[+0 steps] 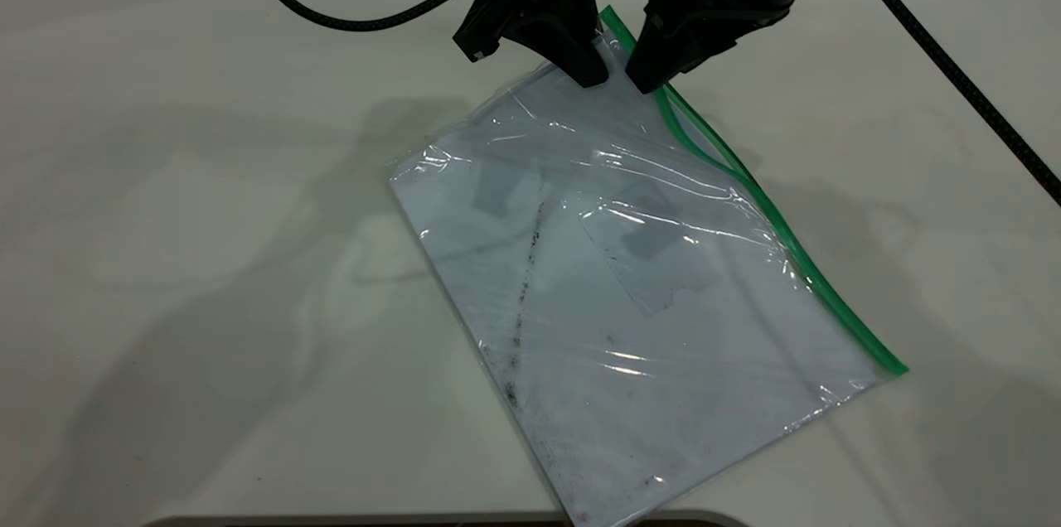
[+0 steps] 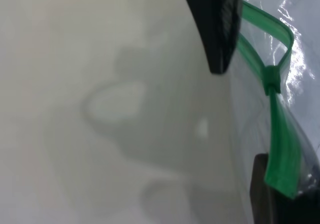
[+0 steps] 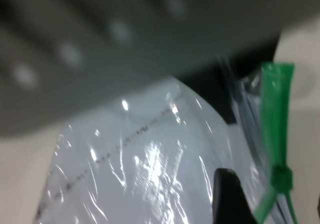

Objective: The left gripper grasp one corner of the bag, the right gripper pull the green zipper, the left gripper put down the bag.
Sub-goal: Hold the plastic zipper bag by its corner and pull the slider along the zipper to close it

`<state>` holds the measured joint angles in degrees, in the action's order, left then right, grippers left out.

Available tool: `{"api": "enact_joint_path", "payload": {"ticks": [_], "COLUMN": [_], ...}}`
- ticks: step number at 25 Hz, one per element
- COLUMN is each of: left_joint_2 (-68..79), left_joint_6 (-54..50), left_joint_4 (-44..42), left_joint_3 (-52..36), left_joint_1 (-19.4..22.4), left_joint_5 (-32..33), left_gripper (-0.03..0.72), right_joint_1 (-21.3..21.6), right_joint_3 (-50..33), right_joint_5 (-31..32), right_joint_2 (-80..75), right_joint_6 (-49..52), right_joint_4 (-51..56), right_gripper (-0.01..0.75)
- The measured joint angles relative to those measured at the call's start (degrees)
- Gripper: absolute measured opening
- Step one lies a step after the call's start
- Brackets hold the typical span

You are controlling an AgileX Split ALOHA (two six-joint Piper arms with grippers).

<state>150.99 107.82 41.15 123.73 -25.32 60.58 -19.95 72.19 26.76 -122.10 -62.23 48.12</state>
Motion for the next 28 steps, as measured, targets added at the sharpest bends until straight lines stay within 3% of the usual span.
{"api": "enact_joint_path", "payload": {"ticks": [8,19,22,28], "left_joint_2": [0.0,0.0,0.0,0.0], "left_joint_6": [0.06,0.05,0.05,0.05], "left_joint_4": [0.76,1.91,1.91,2.03], "left_joint_3": [0.0,0.0,0.0,0.0], "left_joint_1": [0.0,0.0,0.0,0.0], "left_joint_5": [0.0,-0.12,-0.12,-0.24], "left_gripper": [0.053,0.053,0.053,0.053], "right_joint_1": [0.0,0.0,0.0,0.0], "right_joint_3": [0.0,0.0,0.0,0.0], "right_joint_5": [0.35,1.03,1.03,0.85], "right_joint_2": [0.0,0.0,0.0,0.0], "right_joint_6": [-4.65,-4.88,-4.88,-4.88], "right_joint_4": [4.68,4.79,4.79,4.67], "right_gripper": [0.432,0.122,0.083,0.075]}}
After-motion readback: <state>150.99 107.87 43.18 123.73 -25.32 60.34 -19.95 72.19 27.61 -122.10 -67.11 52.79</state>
